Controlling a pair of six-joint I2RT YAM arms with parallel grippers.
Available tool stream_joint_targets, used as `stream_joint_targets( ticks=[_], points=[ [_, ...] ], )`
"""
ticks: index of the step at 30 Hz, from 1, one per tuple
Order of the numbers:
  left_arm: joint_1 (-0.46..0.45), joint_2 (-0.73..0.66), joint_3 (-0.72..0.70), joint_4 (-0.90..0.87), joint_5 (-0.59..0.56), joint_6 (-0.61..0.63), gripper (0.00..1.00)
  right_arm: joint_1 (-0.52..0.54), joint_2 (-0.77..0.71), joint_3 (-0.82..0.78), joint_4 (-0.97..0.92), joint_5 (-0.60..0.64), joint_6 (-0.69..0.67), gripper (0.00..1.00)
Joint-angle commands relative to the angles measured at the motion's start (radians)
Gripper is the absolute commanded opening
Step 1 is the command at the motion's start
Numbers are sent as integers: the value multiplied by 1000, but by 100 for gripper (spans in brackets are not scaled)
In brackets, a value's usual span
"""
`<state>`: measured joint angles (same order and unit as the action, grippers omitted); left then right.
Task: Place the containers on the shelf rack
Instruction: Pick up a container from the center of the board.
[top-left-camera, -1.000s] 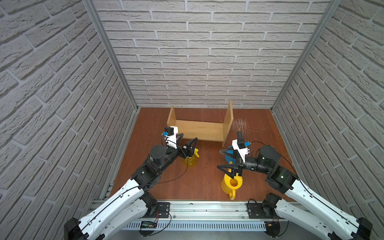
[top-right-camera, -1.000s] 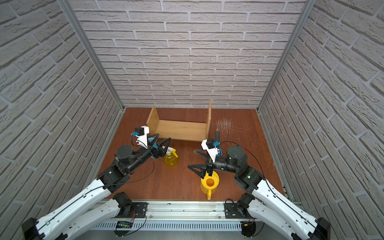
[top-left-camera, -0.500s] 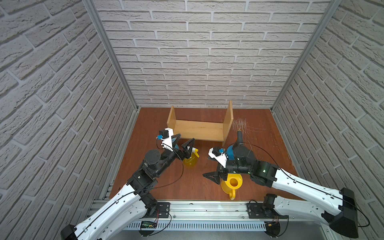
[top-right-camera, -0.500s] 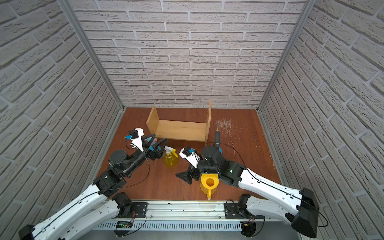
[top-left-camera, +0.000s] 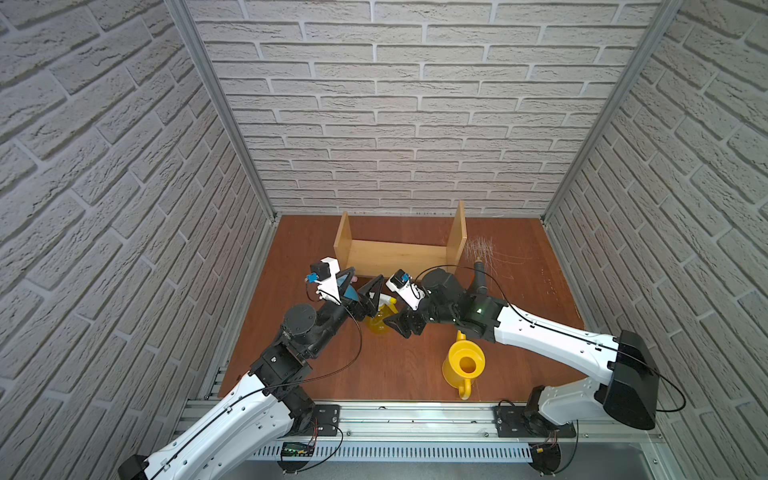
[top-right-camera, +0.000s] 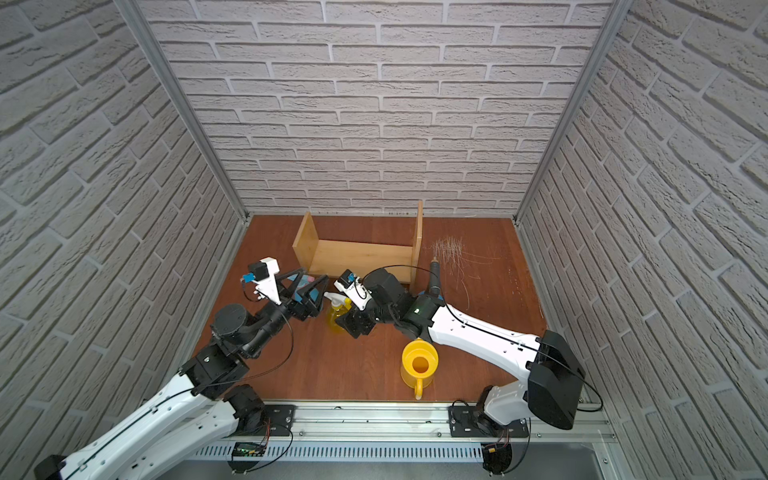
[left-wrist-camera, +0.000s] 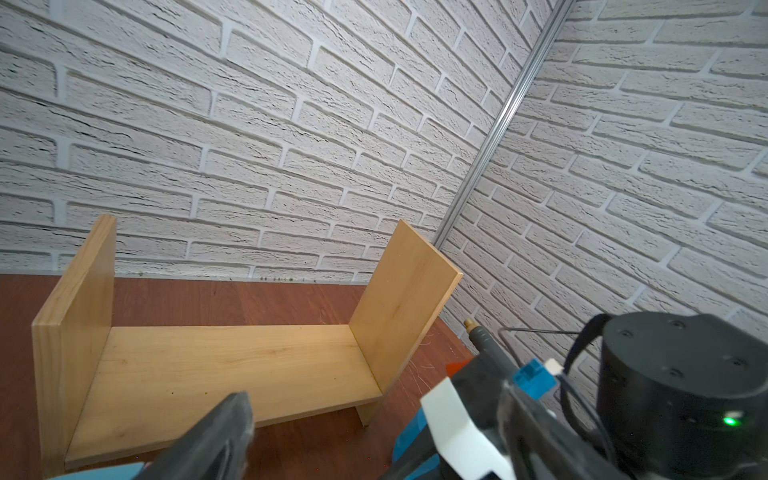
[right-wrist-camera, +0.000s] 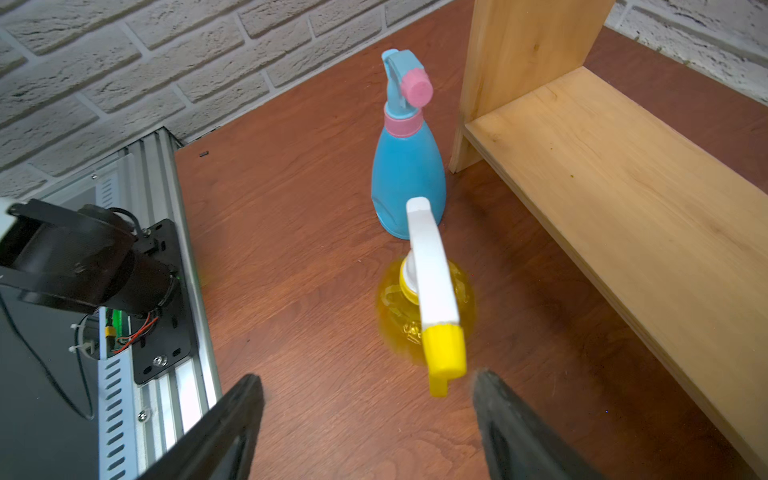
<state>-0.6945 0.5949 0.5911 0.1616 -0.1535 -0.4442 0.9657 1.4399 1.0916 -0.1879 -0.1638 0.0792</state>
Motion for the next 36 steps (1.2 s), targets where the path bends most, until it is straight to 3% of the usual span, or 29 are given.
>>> stream_joint_targets(
  ticks=[1, 8, 18, 22, 27, 32, 36],
  points=[
    [-9, -33, -21, 23, -54, 11, 98, -32, 35, 59, 18, -16, 26, 78],
    [-17, -85, -41, 21, -115, 14, 98, -48, 133, 102, 22, -170, 11, 50],
    [-20, -84, -40, 29, -98, 18, 98, -47, 127, 89, 25, -183, -27, 8],
    [-22, -77, -37, 41, -65, 26, 98, -47, 83, 62, 22, -167, -43, 3],
    [-38, -28, -7, 53, 55, 69, 98, -48, -100, -11, -24, -167, -103, 3],
    [-64, 92, 78, 9, 228, 138, 98, -68, -330, -166, -59, -171, -250, 3],
    [-69, 204, 125, -37, 296, 192, 97, -88, -460, -268, -29, -227, -271, 3]
  ],
)
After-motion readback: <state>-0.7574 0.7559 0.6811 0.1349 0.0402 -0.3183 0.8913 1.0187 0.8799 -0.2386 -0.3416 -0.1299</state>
